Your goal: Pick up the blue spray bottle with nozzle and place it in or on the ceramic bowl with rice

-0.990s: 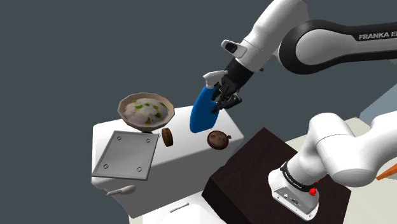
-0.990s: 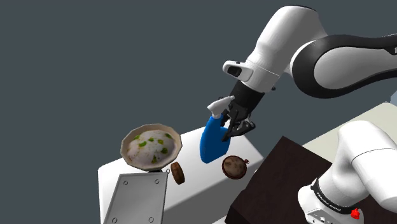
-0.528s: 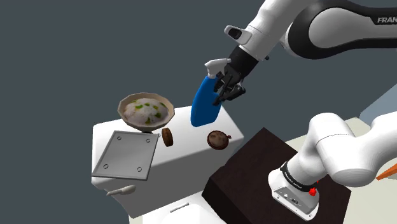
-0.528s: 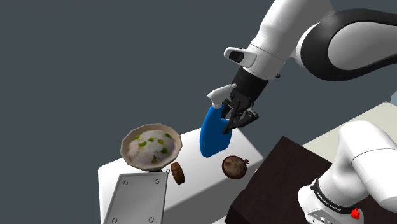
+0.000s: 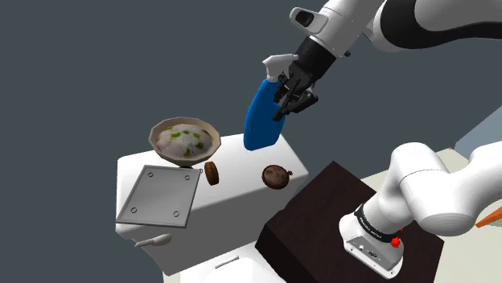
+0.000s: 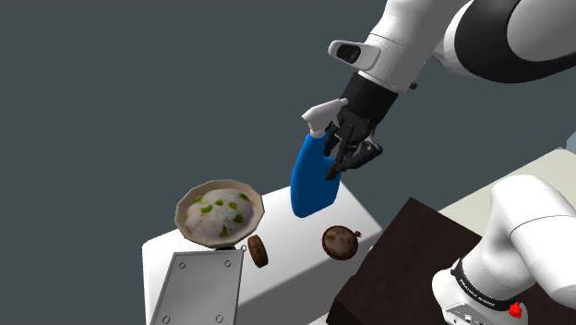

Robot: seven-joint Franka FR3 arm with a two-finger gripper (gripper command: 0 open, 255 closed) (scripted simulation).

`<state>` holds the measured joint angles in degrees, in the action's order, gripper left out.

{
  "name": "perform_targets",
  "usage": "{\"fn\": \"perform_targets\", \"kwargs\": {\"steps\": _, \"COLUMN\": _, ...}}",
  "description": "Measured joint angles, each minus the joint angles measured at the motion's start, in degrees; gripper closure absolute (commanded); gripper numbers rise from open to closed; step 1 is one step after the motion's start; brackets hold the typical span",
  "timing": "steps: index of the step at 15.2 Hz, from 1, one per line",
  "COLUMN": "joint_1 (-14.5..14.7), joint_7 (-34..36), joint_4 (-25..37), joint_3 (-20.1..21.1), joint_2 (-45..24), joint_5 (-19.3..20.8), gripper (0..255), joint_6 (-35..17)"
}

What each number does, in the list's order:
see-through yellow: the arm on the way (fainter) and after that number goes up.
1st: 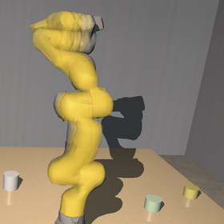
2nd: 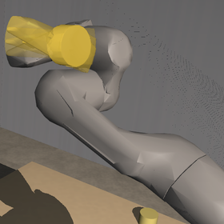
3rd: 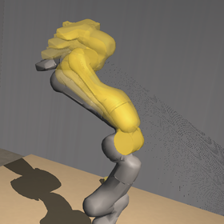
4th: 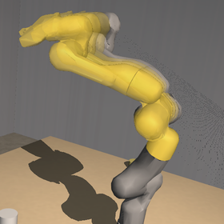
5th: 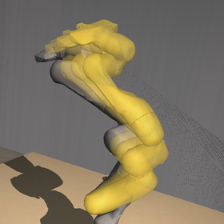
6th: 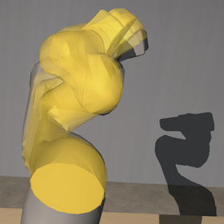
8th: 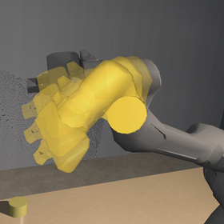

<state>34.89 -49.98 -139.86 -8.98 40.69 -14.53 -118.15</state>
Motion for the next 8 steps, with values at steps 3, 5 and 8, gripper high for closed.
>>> {"fn": "perform_targets", "kwargs": {"steps": 3, "joint_1": 0.05, "joint_7": 0.63, "joint_4": 2.63, "joint_3": 0.07, "joint_2": -0.48, "joint_5": 0.19, "gripper": 255, "joint_6": 2.08}}
{"fn": "perform_targets", "kwargs": {"steps": 5, "joint_1": 0.0, "joint_7": 1.01, "joint_4": 4.35, "joint_3": 0.03, "joint_2": -0.52, "joint_5": 0.38, "gripper": 255, "joint_6": 3.72}}
{"fn": "perform_targets", "kwargs": {"steps": 8, "joint_1": 0.03, "joint_7": 1.66, "joint_4": 6.72, "joint_3": 0.11, "joint_2": -0.71, "joint_5": 0.55, "gripper": 255, "joint_6": 5.83}}
